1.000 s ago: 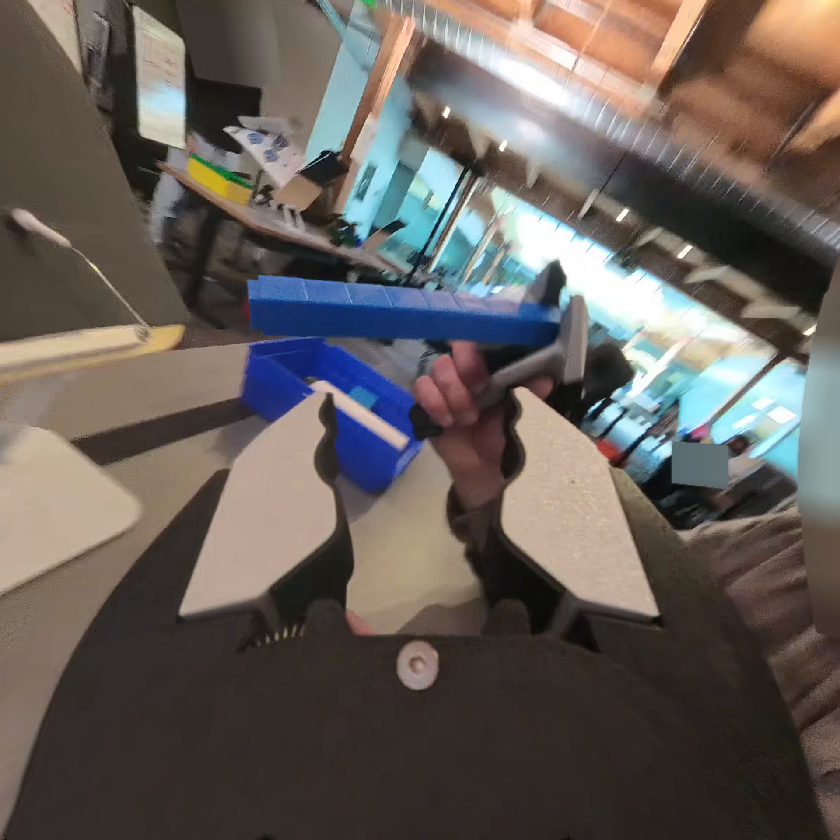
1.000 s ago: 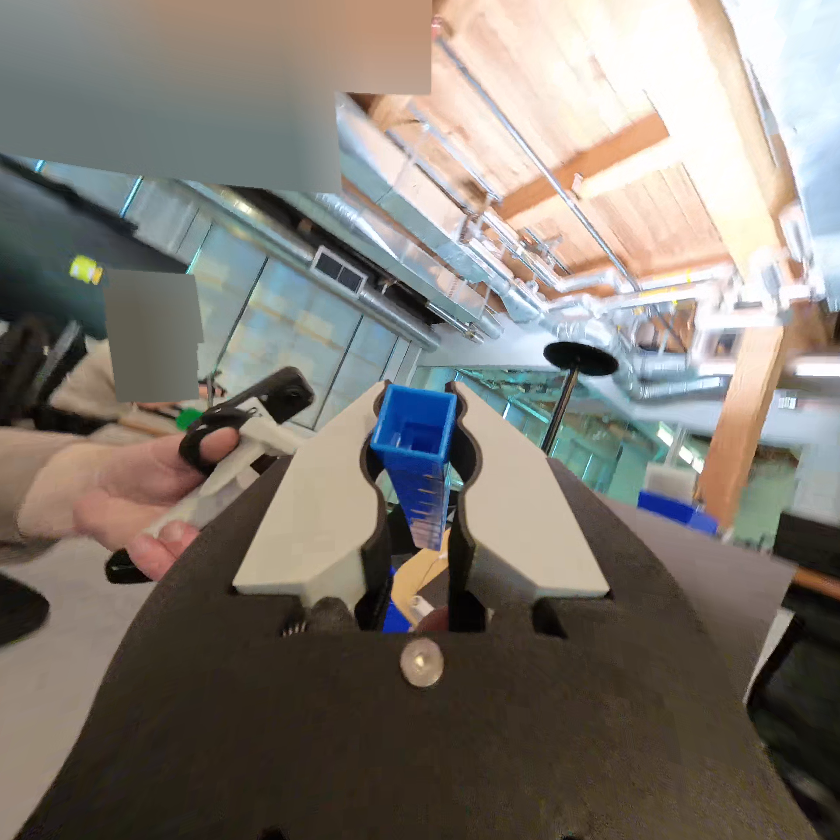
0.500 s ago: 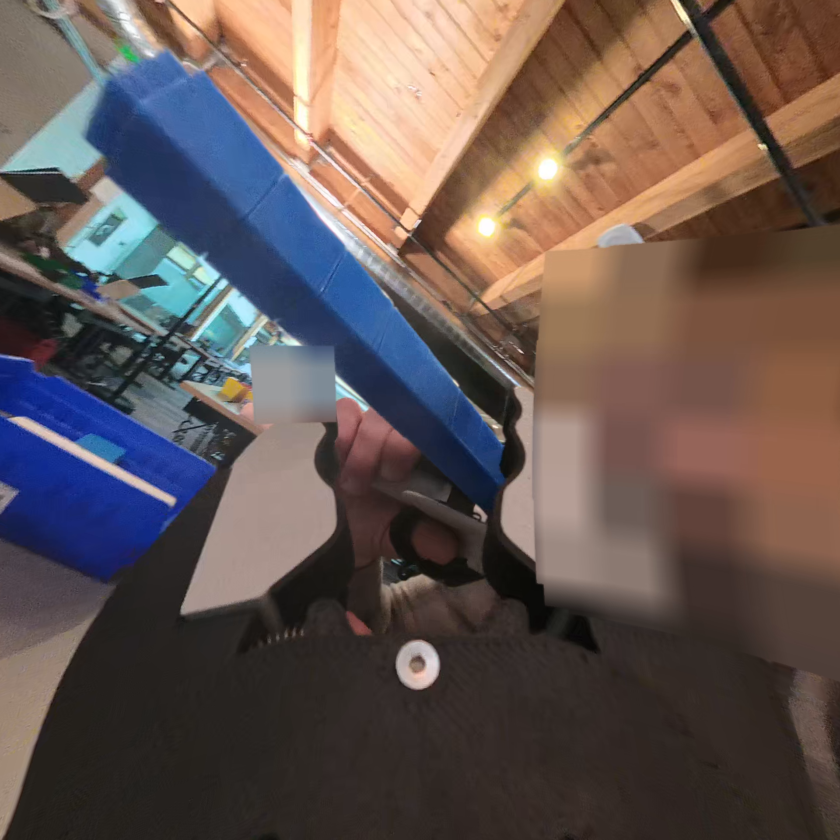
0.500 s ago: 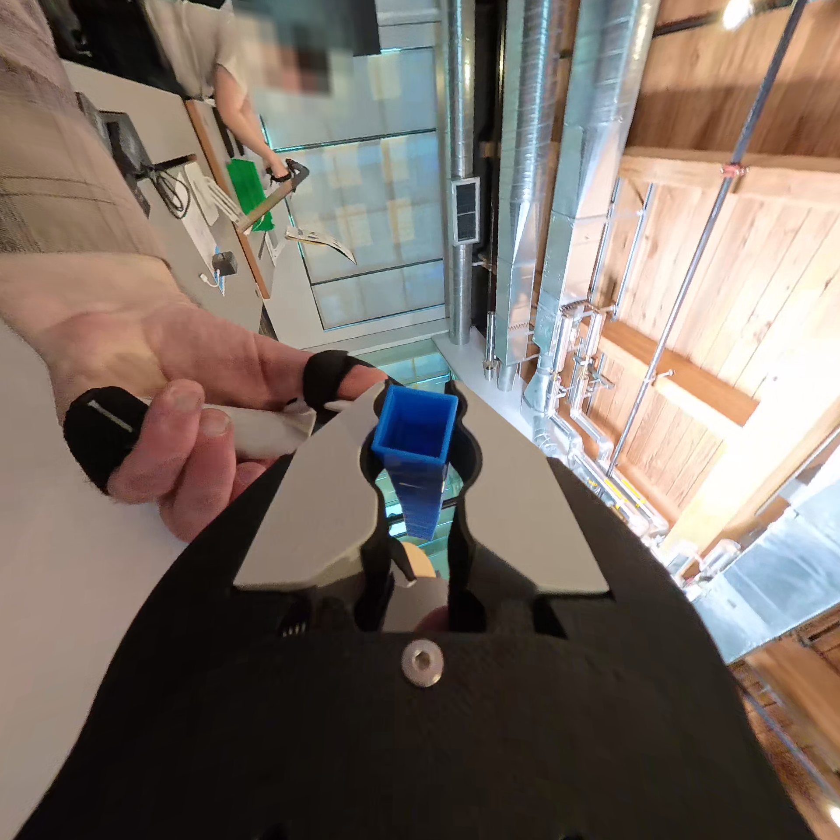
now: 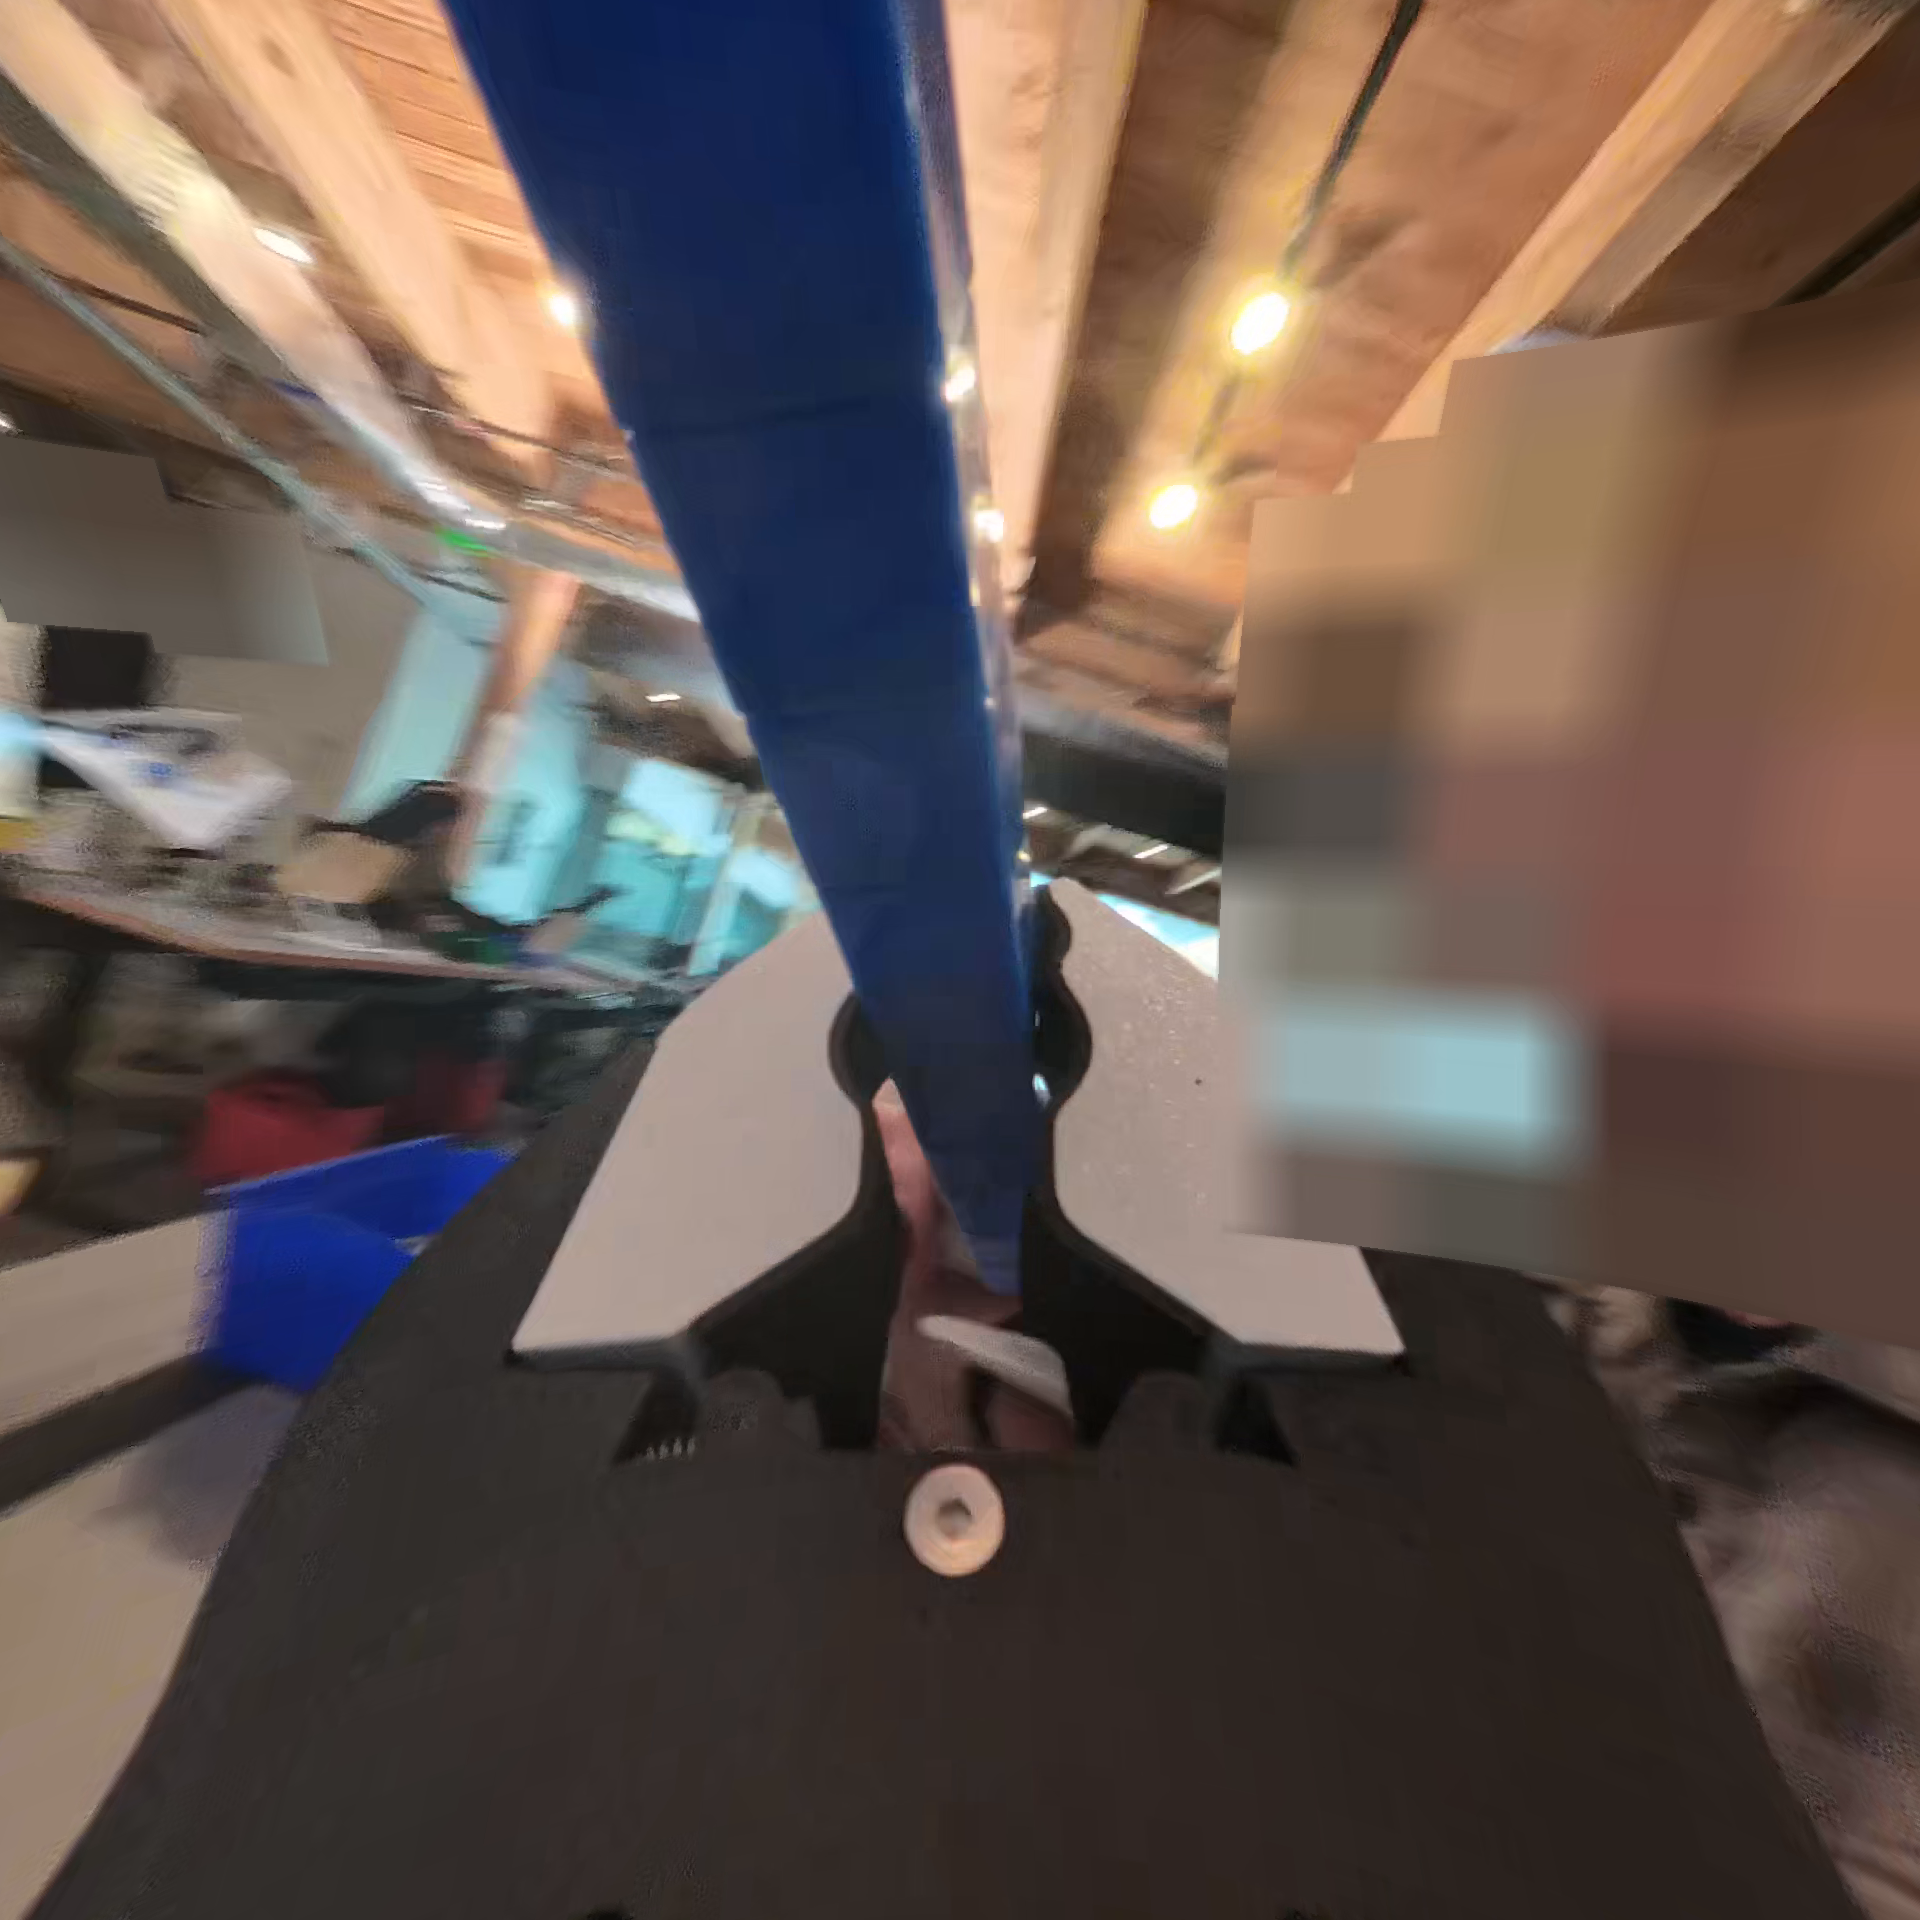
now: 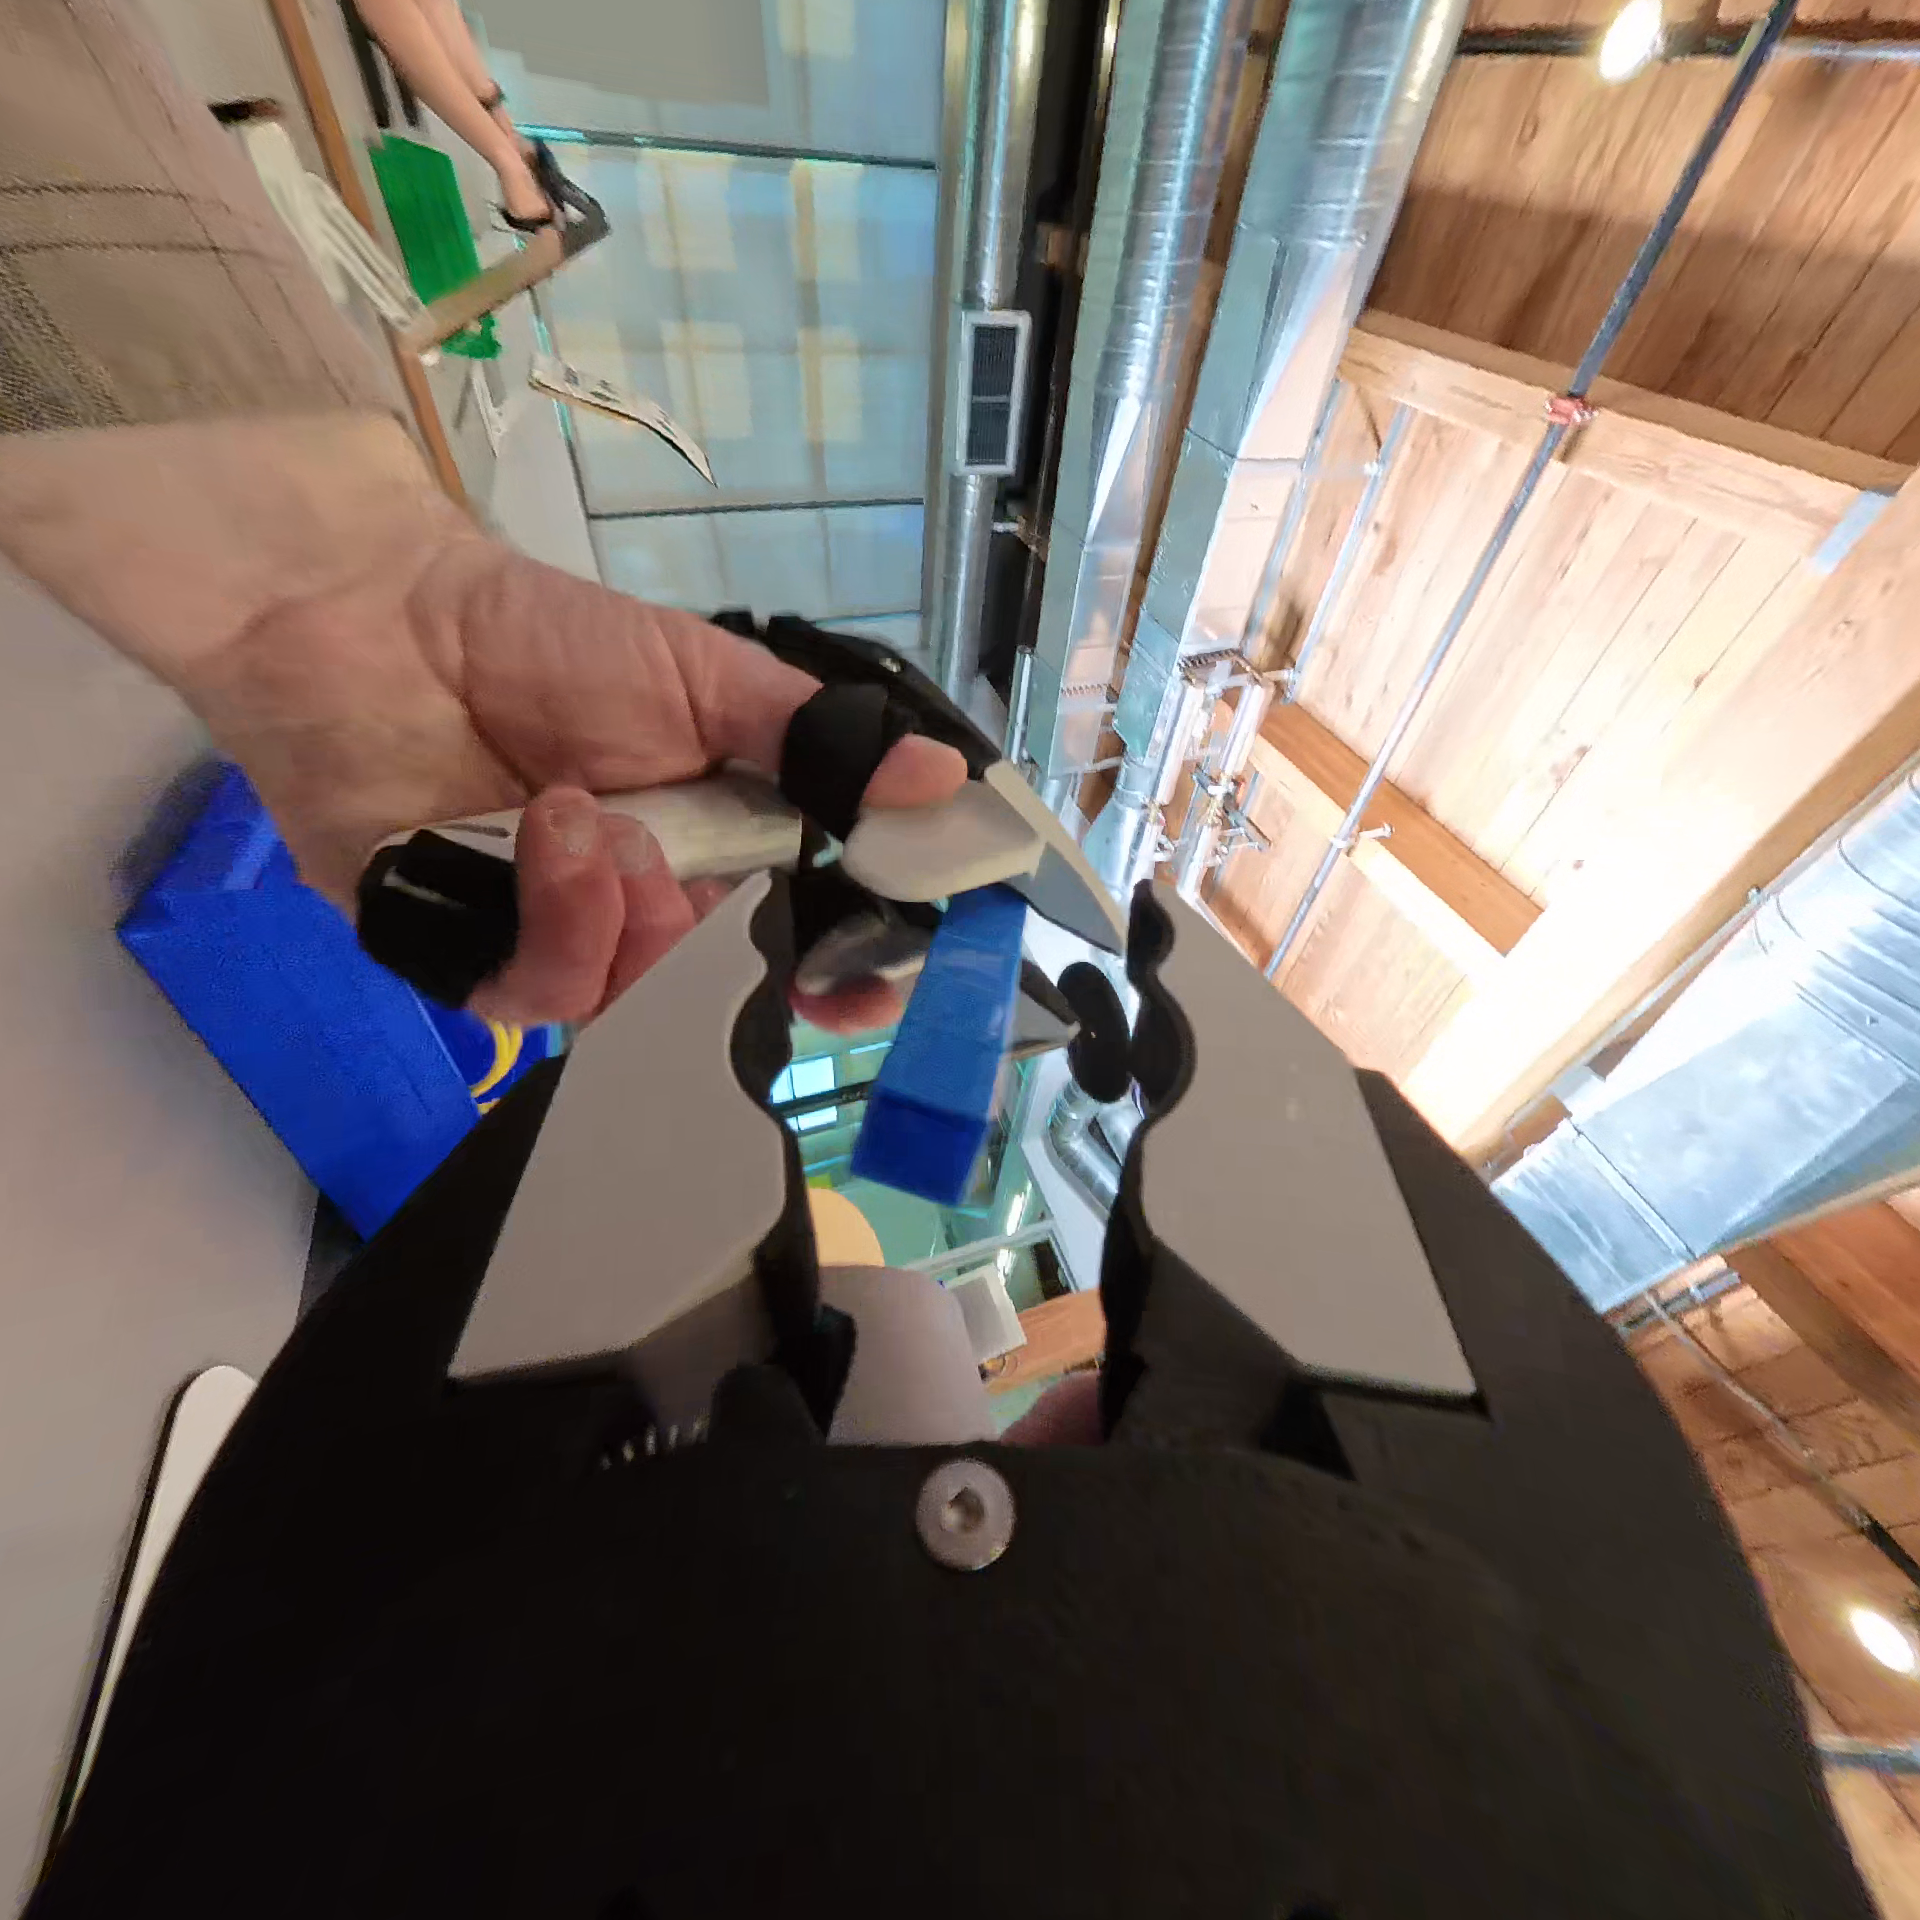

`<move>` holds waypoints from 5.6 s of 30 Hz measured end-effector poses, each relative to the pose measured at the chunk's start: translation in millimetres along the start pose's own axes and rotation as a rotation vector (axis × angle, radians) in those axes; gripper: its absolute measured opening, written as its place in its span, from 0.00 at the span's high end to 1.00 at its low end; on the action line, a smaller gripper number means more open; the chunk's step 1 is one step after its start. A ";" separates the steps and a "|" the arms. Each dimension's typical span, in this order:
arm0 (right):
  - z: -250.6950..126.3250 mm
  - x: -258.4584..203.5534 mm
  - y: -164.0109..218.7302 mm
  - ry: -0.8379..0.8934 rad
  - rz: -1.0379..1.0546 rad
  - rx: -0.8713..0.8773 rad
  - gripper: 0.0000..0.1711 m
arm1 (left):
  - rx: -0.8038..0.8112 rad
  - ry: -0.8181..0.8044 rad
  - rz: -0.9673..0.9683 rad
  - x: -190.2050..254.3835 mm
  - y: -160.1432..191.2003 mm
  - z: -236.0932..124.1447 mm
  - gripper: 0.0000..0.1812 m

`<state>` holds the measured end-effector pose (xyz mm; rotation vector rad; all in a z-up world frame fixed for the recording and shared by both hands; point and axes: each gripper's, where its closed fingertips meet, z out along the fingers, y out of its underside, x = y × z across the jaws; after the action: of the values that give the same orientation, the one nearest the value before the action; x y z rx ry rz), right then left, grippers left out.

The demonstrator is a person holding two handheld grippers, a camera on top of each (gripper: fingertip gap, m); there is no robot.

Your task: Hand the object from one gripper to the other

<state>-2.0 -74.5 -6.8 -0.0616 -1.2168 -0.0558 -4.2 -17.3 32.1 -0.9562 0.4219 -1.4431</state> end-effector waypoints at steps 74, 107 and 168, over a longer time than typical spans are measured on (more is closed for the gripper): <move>-0.4 2.4 53.9 0.260 -0.325 -0.203 0.89 | -0.395 -0.564 -0.030 -55.2 -13.4 3.6 0.59; -27.0 -1.3 92.3 -0.189 0.074 -0.269 0.82 | -1.319 -0.160 1.838 -86.8 44.2 -13.7 0.87; -358.1 -68.2 318.2 -0.729 0.679 -1.512 0.88 | -1.466 -0.694 1.568 -133.1 58.7 -129.3 0.74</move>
<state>333.5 215.7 -200.1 -1.9329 -1.5470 -0.3706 -83.1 62.5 -127.0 -1.4878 1.3129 0.8555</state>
